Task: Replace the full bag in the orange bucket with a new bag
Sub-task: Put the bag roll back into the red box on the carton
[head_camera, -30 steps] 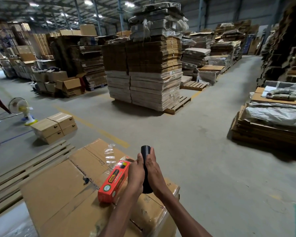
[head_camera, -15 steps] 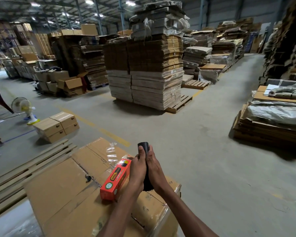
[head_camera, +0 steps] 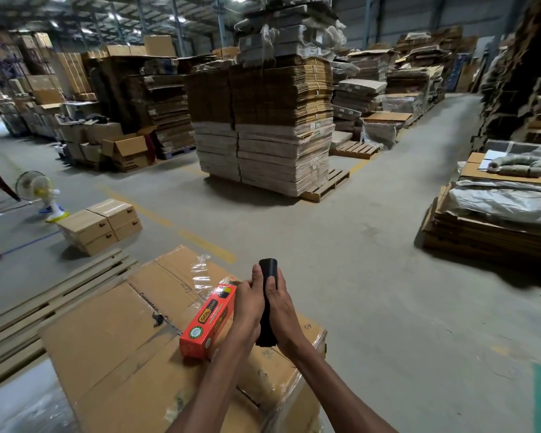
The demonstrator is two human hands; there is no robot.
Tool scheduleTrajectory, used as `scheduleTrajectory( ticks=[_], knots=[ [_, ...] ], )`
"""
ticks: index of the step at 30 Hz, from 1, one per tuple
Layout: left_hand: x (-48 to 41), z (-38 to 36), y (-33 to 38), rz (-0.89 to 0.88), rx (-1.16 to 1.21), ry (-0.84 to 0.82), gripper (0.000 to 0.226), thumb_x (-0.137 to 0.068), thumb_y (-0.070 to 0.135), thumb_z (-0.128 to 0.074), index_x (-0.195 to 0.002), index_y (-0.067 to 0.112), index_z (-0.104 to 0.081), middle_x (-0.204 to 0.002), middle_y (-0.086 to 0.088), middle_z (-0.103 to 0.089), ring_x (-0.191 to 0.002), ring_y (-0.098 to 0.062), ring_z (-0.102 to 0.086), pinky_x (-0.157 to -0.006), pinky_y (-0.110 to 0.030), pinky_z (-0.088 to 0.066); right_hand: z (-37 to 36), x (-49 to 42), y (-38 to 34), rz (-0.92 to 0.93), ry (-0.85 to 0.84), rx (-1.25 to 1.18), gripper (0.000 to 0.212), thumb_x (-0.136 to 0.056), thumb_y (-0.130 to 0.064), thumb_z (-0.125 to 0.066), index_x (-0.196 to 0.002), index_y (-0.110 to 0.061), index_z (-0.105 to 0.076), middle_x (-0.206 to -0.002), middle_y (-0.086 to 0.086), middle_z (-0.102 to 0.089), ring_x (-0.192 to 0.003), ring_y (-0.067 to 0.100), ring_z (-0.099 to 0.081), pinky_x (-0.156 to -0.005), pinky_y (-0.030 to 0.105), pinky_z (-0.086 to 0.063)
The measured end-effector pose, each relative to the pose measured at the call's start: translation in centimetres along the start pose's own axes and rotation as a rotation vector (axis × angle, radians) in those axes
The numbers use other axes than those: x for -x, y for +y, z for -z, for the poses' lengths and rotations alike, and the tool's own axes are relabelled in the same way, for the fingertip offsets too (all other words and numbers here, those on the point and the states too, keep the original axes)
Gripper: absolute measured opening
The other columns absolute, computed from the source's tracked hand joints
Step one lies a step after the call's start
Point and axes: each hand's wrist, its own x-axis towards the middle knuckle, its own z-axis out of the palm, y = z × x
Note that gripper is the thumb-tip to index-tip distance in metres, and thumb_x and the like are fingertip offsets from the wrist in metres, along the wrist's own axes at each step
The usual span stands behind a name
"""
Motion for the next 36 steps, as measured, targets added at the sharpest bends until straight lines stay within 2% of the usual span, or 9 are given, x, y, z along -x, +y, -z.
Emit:
scheduleTrajectory(
  ticks=[7, 10, 13, 15, 18, 23, 26, 33, 36],
  knots=[
    [-0.4, -0.3, -0.8, 0.012, 0.01, -0.089, 0.037, -0.104, 0.041, -0.038, -0.104, 0.014, -0.064, -0.091, -0.011, -0.069, -0.085, -0.024, -0.069, -0.066, -0.031, -0.055, 0.1, -0.2, 0.0, -0.057, 0.112, -0.062, 0.042, -0.095, -0.052, -0.052, -0.122, -0.021, -0.05, -0.107, 0.007, -0.066, -0.094, 0.013, -0.07, -0.075, 0.025, -0.057],
    [-1.4, -0.9, -1.7, -0.016, -0.073, -0.032, 0.025, -0.101, 0.042, -0.042, -0.1, 0.025, -0.06, -0.099, -0.011, -0.069, -0.09, -0.024, -0.068, -0.074, -0.038, -0.059, 0.2, -0.7, 0.3, -0.07, 0.174, -0.055, 0.037, -0.094, -0.05, -0.057, -0.116, -0.021, -0.053, -0.104, 0.009, -0.067, -0.092, 0.018, -0.071, -0.077, 0.032, -0.06],
    [-2.5, -0.5, -2.5, -0.103, -0.331, -0.007, 0.009, -0.098, 0.037, -0.048, -0.106, 0.033, -0.049, -0.116, -0.007, -0.058, -0.105, -0.027, -0.059, -0.077, -0.045, -0.06, 1.0, -0.7, 0.5, -0.115, 0.177, -0.023, 0.028, -0.095, -0.038, -0.06, -0.112, -0.016, -0.053, -0.101, 0.017, -0.064, -0.083, 0.023, -0.07, -0.067, 0.036, -0.061],
    [-3.0, 0.3, -2.9, -0.164, -0.558, -0.059, 0.027, -0.097, 0.026, -0.054, -0.122, 0.024, -0.048, -0.127, -0.007, -0.048, -0.117, -0.029, -0.05, -0.084, -0.041, -0.057, 2.1, -0.5, 0.4, -0.17, 0.107, 0.079, 0.028, -0.094, -0.029, -0.06, -0.115, -0.013, -0.048, -0.096, 0.018, -0.061, -0.069, 0.024, -0.066, -0.058, 0.039, -0.058],
    [-4.2, 3.1, -3.5, -0.282, -0.877, 0.08, 0.041, -0.091, 0.036, -0.061, -0.127, 0.018, -0.049, -0.136, -0.009, -0.045, -0.126, -0.028, -0.04, -0.103, -0.041, -0.038, 3.9, -0.4, 0.4, -0.228, -0.005, 0.299, 0.029, -0.092, -0.022, -0.059, -0.117, -0.015, -0.045, -0.088, 0.012, -0.061, -0.058, 0.02, -0.057, -0.049, 0.032, -0.049],
    [-6.9, 6.8, -4.9, 0.032, -1.143, 0.105, 0.095, -0.076, 0.058, -0.07, -0.145, 0.007, -0.027, -0.146, -0.018, -0.035, -0.133, -0.036, -0.035, -0.109, -0.048, -0.031, 4.1, -0.9, 0.1, -0.265, -0.039, 0.432, 0.041, -0.087, -0.022, -0.064, -0.122, -0.016, -0.044, -0.094, 0.012, -0.059, -0.064, 0.018, -0.057, -0.051, 0.026, -0.05],
    [-7.0, 8.1, -6.5, -0.003, -1.175, 0.063, 0.092, -0.074, 0.05, -0.075, -0.143, 0.008, -0.03, -0.139, -0.013, -0.047, -0.127, -0.031, -0.047, -0.105, -0.046, -0.039, 3.5, -1.2, -0.3, -0.249, -0.086, 0.471, 0.045, -0.082, -0.022, -0.068, -0.12, -0.016, -0.045, -0.096, 0.013, -0.057, -0.064, 0.018, -0.058, -0.052, 0.026, -0.05],
    [-5.4, 8.4, -6.7, -0.437, -1.017, 0.031, 0.077, -0.071, 0.046, -0.082, -0.127, 0.014, -0.04, -0.123, -0.004, -0.052, -0.118, -0.021, -0.051, -0.104, -0.04, -0.037, 4.4, -2.8, -3.7, -0.121, -0.037, 0.418, 0.033, -0.082, -0.018, -0.067, -0.109, -0.01, -0.051, -0.081, 0.01, -0.055, -0.058, 0.016, -0.056, -0.049, 0.026, -0.051],
    [-4.3, 8.0, -6.9, -0.481, -0.935, 0.069, 0.078, -0.069, 0.04, -0.085, -0.127, 0.009, -0.043, -0.122, -0.007, -0.055, -0.117, -0.024, -0.052, -0.105, -0.042, -0.038, 4.3, -3.5, -5.8, -0.171, -0.169, 0.532, 0.027, -0.084, -0.016, -0.067, -0.106, -0.011, -0.053, -0.081, 0.007, -0.057, -0.06, 0.014, -0.056, -0.049, 0.022, -0.05]
  ],
)
